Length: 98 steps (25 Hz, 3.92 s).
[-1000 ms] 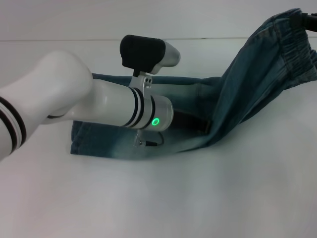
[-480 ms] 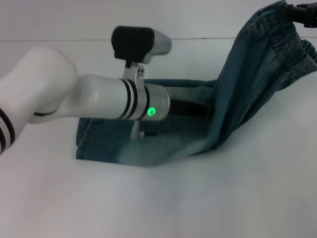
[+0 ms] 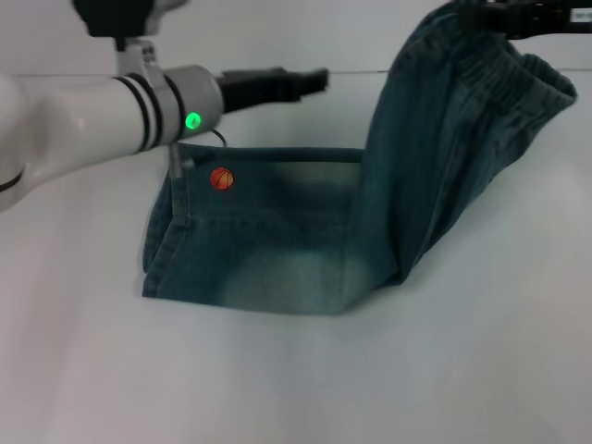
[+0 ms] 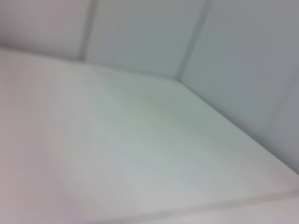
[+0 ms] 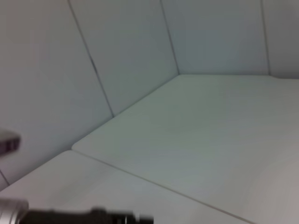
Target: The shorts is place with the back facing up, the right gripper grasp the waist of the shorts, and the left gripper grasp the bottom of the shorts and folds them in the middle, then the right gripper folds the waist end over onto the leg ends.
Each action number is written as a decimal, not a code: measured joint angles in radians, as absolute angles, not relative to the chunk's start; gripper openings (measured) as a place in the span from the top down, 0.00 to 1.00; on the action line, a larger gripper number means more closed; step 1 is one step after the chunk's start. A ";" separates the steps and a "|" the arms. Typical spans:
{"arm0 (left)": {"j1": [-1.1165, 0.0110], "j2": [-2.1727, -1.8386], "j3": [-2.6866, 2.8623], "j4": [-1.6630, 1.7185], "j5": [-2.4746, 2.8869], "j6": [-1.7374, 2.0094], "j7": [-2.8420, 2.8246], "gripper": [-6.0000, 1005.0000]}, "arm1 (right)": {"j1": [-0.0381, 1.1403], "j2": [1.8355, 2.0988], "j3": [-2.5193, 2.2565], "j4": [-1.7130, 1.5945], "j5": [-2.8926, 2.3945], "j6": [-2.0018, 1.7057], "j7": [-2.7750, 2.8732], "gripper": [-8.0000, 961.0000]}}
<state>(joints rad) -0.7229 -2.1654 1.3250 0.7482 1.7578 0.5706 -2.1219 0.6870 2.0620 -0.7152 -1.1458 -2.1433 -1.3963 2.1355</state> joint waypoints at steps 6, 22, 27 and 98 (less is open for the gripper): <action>-0.696 -2.170 1.300 0.786 1.758 0.413 -2.080 0.31 | 0.771 2.067 -0.845 -1.064 -2.162 -1.301 2.172 0.95; -0.707 -2.167 1.299 0.784 1.758 0.077 -1.973 0.13 | 1.025 2.097 -1.103 -0.777 -2.143 -1.085 2.212 0.95; -0.708 -2.166 1.295 0.784 1.759 0.018 -1.953 0.13 | 1.061 2.099 -1.212 -0.724 -2.064 -1.036 2.216 0.95; -0.319 -2.162 0.812 0.751 1.781 1.661 -1.646 0.13 | 0.310 2.047 -0.938 -0.844 -1.837 -1.761 1.412 0.06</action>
